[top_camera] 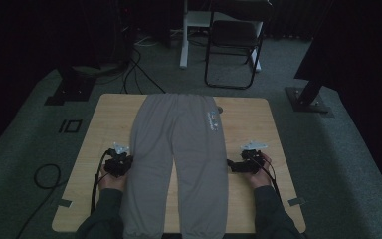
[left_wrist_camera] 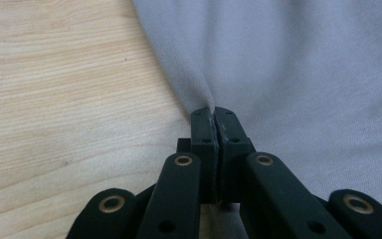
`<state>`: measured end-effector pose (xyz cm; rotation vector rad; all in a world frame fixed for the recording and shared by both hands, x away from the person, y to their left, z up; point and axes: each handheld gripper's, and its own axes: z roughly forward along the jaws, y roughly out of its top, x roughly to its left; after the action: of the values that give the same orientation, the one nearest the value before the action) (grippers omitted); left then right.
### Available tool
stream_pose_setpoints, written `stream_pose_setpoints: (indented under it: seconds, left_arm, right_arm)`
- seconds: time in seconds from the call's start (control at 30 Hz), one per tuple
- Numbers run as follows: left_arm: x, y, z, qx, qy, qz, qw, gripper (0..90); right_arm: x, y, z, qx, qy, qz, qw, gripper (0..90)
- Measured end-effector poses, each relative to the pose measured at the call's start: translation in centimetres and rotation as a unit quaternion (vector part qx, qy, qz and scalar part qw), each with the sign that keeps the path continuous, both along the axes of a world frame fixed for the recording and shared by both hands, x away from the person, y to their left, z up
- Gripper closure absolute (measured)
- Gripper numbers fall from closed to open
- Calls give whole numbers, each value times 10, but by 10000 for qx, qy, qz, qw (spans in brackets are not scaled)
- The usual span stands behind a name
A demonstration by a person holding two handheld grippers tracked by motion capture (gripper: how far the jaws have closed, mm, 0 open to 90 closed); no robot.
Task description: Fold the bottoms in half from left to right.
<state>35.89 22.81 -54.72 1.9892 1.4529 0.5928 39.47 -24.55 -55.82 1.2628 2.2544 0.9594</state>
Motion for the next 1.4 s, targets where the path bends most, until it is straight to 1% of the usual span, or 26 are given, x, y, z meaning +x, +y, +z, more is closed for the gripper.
stream_pose_setpoints:
  seconds: [0.23,0.3,0.4,0.47,0.5,0.63,0.67,0.7,0.73,0.9,0.93,1.0,1.07,1.13,1.17,1.2,1.23,1.27,1.3,1.33,1.37,1.4]
  left_arm:
    - [1,6,-1,-369,-13,-21,9993,882]
    - [1,6,2,-566,-104,-95,9983,882]
    - [1,3,9,-700,-220,-216,9971,882]
    - [1,-3,15,-821,-297,-338,9956,882]
    - [2,-6,17,-845,-321,-401,9951,882]
    - [6,-24,27,-1013,-388,-658,9919,883]
    - [8,-30,30,-1026,-408,-738,9911,883]
    - [8,-30,30,-1026,-408,-738,9911,883]
    - [11,-43,36,-1038,-429,-899,9896,883]
    - [21,-80,53,-999,-485,-1398,9839,885]
    - [23,-89,56,-947,-486,-1505,9829,886]
    - [28,-108,60,-921,-487,-1703,9799,885]
    - [32,-127,64,-919,-457,-1906,9763,886]
    - [32,-127,64,-919,-457,-1906,9763,886]
    - [37,-161,71,-1033,-480,-2191,9690,887]
    - [37,-161,71,-1033,-480,-2191,9690,887]
    - [39,-171,74,-1143,-485,-2255,9663,887]
    - [41,-192,79,-1386,-477,-2381,9601,888]
    - [41,-192,79,-1386,-477,-2381,9601,888]
    - [42,-202,81,-1470,-466,-2490,9561,888]
    - [41,-223,83,-1545,-479,-2650,9506,888]
    - [41,-232,83,-1583,-461,-2715,9482,888]
  right_arm:
    - [0,0,0,1,1,0,10000,119]
    - [0,0,0,1,0,-1,10000,119]
    - [0,0,0,1,0,0,10000,119]
    - [0,0,0,2,0,0,10000,119]
    - [0,0,0,2,0,1,10000,119]
    - [0,0,0,-1,-1,1,10000,119]
    - [0,0,0,-1,0,1,10000,119]
    - [0,0,0,0,0,0,10000,119]
    - [0,0,0,0,0,0,10000,119]
    - [0,0,0,-1,-2,3,10000,119]
    - [0,0,0,-1,0,1,10000,119]
    - [0,0,0,1,-1,0,10000,119]
    - [0,0,0,0,-1,0,10000,119]
    - [0,0,0,0,2,-3,10000,119]
    - [0,0,0,2,1,-3,10000,119]
    - [0,0,0,2,1,-3,10000,119]
    - [0,0,0,3,2,-6,10000,119]
    - [0,0,0,-1,-3,0,10000,119]
    - [0,0,0,-1,-3,0,10000,119]
    - [0,0,0,0,-7,3,10000,119]
    - [0,0,0,0,1,-2,10000,119]
    - [0,0,0,0,1,-4,10000,119]
